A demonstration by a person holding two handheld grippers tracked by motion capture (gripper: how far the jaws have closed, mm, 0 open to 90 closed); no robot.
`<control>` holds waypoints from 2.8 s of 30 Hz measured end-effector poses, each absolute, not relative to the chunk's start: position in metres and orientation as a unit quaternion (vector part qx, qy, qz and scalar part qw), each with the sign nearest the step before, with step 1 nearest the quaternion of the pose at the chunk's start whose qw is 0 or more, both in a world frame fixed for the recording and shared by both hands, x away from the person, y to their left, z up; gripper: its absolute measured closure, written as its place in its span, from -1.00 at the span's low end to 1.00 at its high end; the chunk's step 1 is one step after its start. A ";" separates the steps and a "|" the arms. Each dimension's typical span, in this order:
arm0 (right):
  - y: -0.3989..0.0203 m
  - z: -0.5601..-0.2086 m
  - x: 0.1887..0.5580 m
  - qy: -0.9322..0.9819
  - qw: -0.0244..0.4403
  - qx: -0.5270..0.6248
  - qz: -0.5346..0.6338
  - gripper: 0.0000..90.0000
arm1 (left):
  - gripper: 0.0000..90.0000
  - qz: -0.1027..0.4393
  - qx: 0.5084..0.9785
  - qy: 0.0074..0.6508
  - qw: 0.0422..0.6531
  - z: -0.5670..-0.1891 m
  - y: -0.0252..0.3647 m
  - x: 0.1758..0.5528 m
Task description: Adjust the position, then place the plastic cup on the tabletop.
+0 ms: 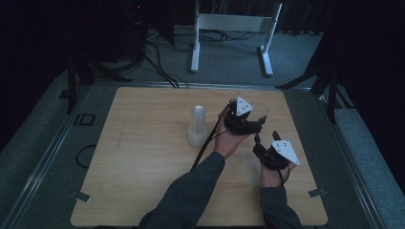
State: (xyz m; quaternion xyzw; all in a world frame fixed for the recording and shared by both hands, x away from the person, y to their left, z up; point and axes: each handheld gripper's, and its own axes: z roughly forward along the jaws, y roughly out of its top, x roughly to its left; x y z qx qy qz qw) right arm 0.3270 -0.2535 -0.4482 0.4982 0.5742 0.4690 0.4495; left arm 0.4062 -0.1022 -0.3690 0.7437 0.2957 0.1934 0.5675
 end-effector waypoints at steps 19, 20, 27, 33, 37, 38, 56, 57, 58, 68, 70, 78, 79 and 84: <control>-0.266 -0.447 0.334 0.579 0.430 0.520 0.457 -0.25 | -0.37 0.193 0.741 0.289 0.575 -0.372 -0.095 0.400; -0.267 -0.447 0.335 0.579 0.429 0.522 0.456 -0.25 | -0.37 0.193 0.740 0.289 0.576 -0.372 -0.094 0.399; -0.268 -0.448 0.338 0.585 0.417 0.531 0.449 -0.24 | -0.36 0.194 0.735 0.290 0.581 -0.374 -0.090 0.397; -0.268 -0.448 0.341 0.592 0.405 0.541 0.440 -0.25 | -0.36 0.196 0.736 0.286 0.581 -0.375 -0.090 0.395; -0.269 -0.448 0.342 0.595 0.398 0.547 0.434 -0.25 | -0.36 0.196 0.735 0.286 0.583 -0.375 -0.090 0.394; -0.269 -0.448 0.342 0.595 0.397 0.549 0.434 -0.25 | -0.36 0.196 0.735 0.286 0.583 -0.375 -0.090 0.393; -0.270 -0.450 0.348 0.607 0.381 0.556 0.421 -0.25 | -0.36 0.201 0.735 0.281 0.584 -0.374 -0.087 0.389; -0.270 -0.450 0.348 0.608 0.381 0.556 0.421 -0.25 | -0.36 0.201 0.735 0.281 0.584 -0.374 -0.086 0.389; -0.270 -0.450 0.348 0.608 0.381 0.556 0.420 -0.25 | -0.36 0.202 0.734 0.281 0.585 -0.374 -0.086 0.389; -0.269 -0.450 0.348 0.612 0.381 0.553 0.417 -0.25 | -0.36 0.206 0.729 0.282 0.588 -0.377 -0.081 0.386; -0.269 -0.450 0.348 0.614 0.380 0.553 0.416 -0.25 | -0.36 0.207 0.730 0.281 0.588 -0.378 -0.080 0.385; -0.269 -0.450 0.349 0.615 0.377 0.553 0.416 -0.25 | -0.36 0.212 0.728 0.281 0.589 -0.382 -0.077 0.381; -0.269 -0.450 0.349 0.615 0.377 0.553 0.416 -0.25 | -0.36 0.212 0.727 0.280 0.590 -0.383 -0.076 0.380; -0.268 -0.450 0.349 0.616 0.376 0.553 0.416 -0.25 | -0.36 0.218 0.726 0.279 0.590 -0.389 -0.074 0.377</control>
